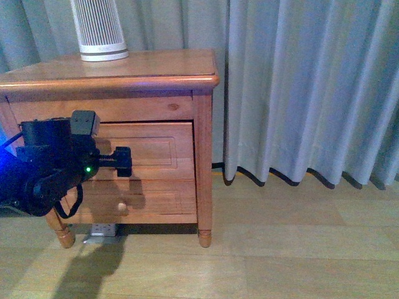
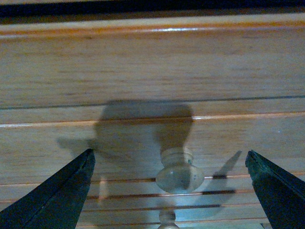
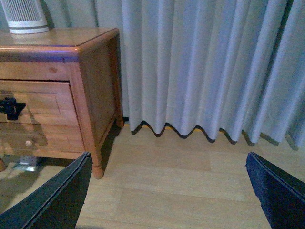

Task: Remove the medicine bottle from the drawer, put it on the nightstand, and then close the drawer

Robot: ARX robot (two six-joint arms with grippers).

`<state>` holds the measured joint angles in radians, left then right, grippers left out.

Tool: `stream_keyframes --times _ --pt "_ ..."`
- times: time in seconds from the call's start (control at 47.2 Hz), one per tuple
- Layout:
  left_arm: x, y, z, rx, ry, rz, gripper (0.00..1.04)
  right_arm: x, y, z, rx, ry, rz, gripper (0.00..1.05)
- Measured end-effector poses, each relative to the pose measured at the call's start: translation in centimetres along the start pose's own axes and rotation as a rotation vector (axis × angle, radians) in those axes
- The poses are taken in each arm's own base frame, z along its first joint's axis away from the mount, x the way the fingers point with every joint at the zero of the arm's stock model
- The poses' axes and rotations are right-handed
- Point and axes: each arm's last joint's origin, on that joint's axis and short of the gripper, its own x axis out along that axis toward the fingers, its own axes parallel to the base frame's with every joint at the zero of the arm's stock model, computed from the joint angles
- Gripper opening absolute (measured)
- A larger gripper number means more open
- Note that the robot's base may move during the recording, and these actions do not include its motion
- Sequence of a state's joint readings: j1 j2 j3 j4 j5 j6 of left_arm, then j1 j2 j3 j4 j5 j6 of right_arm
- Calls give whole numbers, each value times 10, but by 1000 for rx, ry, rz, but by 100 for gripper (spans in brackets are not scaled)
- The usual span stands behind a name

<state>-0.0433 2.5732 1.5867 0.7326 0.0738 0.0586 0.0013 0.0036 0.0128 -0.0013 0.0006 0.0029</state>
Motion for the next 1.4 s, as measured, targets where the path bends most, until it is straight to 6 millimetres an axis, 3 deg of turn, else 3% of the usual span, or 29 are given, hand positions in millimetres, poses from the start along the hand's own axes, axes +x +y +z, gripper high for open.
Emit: stream_keyframes --times 0.551,0.89,1.059,1.398 --pt "-3 -6 -5 -2 7 -7 97 0 0 0 0 0 0 98" --pt "-3 -5 -4 -10 5 5 30 0 0 0 0 0 0 98" --pt "-3 -5 -4 -12 5 4 23 0 0 0 0 0 0 98" --pt "-6 -6 -4 -30 -3 5 23 0 0 0 0 0 0 98"
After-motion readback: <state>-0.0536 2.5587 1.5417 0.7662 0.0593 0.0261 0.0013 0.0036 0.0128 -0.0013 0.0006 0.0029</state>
